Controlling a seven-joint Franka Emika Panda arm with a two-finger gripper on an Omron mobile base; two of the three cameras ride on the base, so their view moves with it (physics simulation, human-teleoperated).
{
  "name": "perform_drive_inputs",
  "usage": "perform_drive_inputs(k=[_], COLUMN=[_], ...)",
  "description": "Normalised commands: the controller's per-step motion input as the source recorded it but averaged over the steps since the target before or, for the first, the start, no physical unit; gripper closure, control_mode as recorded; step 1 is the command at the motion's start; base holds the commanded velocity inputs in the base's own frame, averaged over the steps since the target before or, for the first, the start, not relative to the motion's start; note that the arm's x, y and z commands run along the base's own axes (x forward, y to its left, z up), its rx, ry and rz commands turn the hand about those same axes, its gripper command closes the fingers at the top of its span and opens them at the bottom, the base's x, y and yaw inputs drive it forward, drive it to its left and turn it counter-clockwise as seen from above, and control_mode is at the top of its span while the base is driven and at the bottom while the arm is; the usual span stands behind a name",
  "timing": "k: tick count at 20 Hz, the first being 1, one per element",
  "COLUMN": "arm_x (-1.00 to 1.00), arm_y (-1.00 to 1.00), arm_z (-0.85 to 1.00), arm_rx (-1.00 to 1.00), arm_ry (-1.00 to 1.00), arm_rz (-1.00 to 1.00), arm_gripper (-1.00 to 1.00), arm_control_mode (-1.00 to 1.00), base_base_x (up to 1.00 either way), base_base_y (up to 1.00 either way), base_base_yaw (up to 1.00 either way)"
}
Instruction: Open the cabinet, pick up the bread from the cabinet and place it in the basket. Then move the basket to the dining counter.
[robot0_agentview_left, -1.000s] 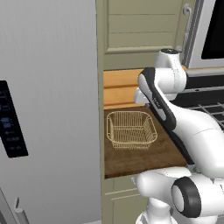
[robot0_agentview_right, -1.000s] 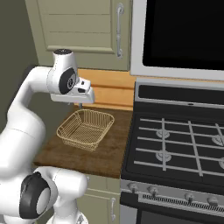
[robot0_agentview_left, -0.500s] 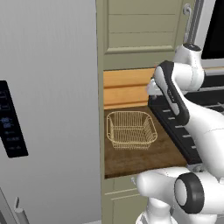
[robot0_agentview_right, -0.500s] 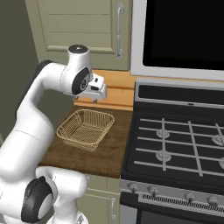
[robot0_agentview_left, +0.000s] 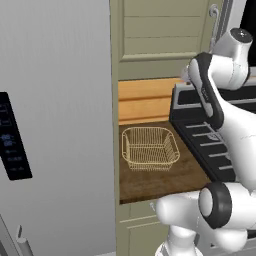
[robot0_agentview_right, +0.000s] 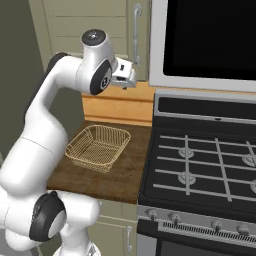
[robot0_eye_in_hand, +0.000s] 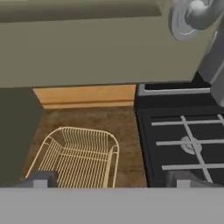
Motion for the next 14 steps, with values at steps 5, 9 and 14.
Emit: perform_drive_inputs(k=[5, 9, 14], arm_x=[0.1, 0.1, 0.44], arm_y=[-0.14, -0.11, -0.07], arm_z=[0.8, 0.48, 0.34], arm_rx=[-0.11, -0.01, 0.07], arm_ry=[-0.07, -0.06, -0.04], arm_rz=[-0.07, -0.08, -0.08], arm_gripper=[-1.0, -1.0, -1.0], arm_control_mode=[-1.0, -1.0, -1.0], base_base_x=[0.0, 0.0, 0.0], base_base_y=[0.0, 0.0, 0.0], base_base_yaw=[0.0, 0.0, 0.0])
